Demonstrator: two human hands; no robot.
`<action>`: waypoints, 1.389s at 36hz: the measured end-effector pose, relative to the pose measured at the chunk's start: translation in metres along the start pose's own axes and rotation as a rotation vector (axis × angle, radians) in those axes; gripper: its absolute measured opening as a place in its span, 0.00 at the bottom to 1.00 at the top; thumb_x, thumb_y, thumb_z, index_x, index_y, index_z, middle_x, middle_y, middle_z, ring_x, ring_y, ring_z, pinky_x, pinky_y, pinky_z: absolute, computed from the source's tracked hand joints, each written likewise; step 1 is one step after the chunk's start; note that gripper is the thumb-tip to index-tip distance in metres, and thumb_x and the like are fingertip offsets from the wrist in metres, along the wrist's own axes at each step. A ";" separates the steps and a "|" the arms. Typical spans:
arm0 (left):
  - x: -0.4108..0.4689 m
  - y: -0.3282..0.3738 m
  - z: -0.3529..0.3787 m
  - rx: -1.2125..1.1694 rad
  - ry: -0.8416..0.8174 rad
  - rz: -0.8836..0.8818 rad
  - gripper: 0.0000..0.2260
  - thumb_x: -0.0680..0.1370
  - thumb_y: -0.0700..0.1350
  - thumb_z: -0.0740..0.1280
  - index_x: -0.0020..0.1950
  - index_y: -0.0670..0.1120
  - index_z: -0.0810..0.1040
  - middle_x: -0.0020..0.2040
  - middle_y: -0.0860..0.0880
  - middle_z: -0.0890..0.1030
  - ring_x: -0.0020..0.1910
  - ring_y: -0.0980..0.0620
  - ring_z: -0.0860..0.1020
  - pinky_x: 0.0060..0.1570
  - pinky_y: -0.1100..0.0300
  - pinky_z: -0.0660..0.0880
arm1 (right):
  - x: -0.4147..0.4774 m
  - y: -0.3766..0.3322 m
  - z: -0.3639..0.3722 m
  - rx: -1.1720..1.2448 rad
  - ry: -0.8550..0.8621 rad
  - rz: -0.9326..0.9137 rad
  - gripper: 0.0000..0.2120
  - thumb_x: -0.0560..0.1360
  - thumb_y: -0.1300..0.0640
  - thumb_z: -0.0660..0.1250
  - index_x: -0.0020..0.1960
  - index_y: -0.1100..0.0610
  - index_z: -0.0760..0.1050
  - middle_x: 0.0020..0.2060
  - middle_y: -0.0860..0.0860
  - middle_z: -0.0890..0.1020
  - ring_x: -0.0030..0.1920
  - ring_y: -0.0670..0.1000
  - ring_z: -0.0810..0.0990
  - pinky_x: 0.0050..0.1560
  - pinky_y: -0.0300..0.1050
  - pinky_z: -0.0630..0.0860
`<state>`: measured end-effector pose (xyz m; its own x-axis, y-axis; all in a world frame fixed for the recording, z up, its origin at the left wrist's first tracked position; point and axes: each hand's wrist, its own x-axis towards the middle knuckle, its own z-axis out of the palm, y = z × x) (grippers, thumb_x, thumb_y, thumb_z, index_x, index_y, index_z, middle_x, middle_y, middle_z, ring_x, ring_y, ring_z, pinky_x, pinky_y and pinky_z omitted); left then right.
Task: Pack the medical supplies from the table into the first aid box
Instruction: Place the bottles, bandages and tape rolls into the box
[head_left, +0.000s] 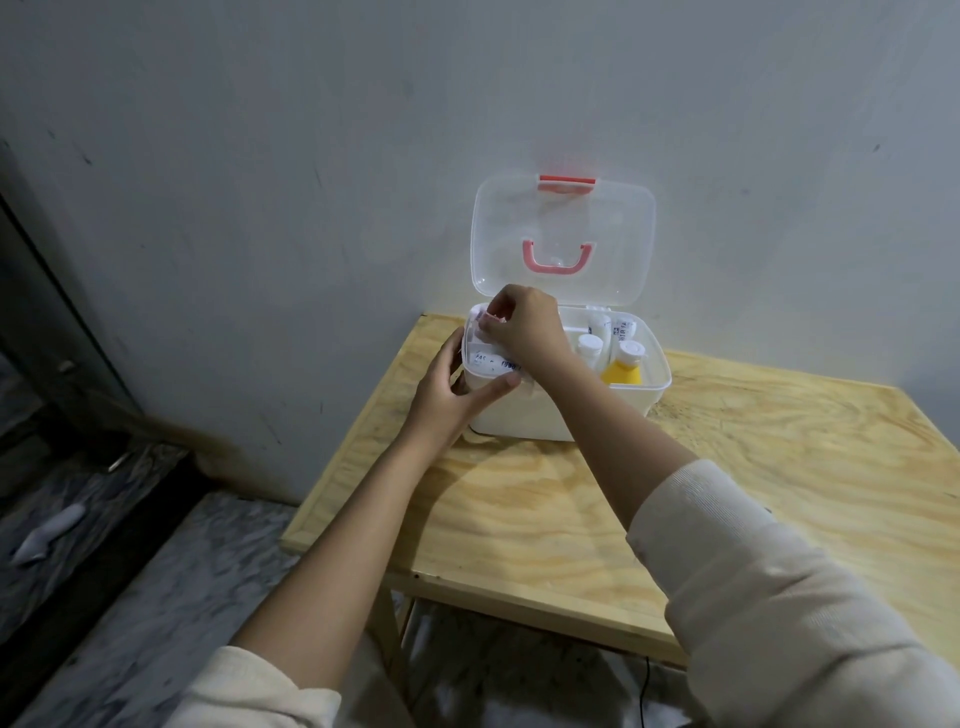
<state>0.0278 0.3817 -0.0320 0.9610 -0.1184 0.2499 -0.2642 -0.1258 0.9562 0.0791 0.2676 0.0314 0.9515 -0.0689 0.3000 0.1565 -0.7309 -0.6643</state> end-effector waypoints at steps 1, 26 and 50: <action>0.000 0.000 0.000 0.000 0.002 0.001 0.28 0.72 0.49 0.75 0.66 0.61 0.65 0.56 0.71 0.72 0.50 0.83 0.72 0.49 0.76 0.73 | 0.000 0.000 0.000 -0.004 -0.004 0.002 0.07 0.72 0.58 0.68 0.48 0.61 0.78 0.48 0.58 0.81 0.42 0.52 0.77 0.33 0.35 0.68; 0.003 0.002 -0.001 -0.070 -0.077 0.032 0.27 0.75 0.46 0.73 0.72 0.49 0.69 0.61 0.59 0.78 0.57 0.68 0.77 0.53 0.70 0.76 | -0.005 -0.015 -0.023 -0.040 0.034 -0.044 0.15 0.75 0.62 0.62 0.60 0.62 0.76 0.60 0.58 0.79 0.56 0.55 0.79 0.53 0.40 0.72; 0.013 0.000 -0.002 -0.074 -0.084 -0.012 0.35 0.70 0.53 0.74 0.75 0.47 0.68 0.68 0.52 0.78 0.69 0.53 0.75 0.71 0.48 0.70 | 0.045 0.092 -0.109 0.625 0.239 0.381 0.20 0.80 0.48 0.53 0.63 0.59 0.72 0.50 0.53 0.77 0.49 0.50 0.76 0.45 0.42 0.73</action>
<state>0.0407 0.3821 -0.0287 0.9530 -0.2000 0.2274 -0.2427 -0.0553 0.9685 0.1073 0.1235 0.0583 0.8977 -0.4357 0.0654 0.0175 -0.1130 -0.9934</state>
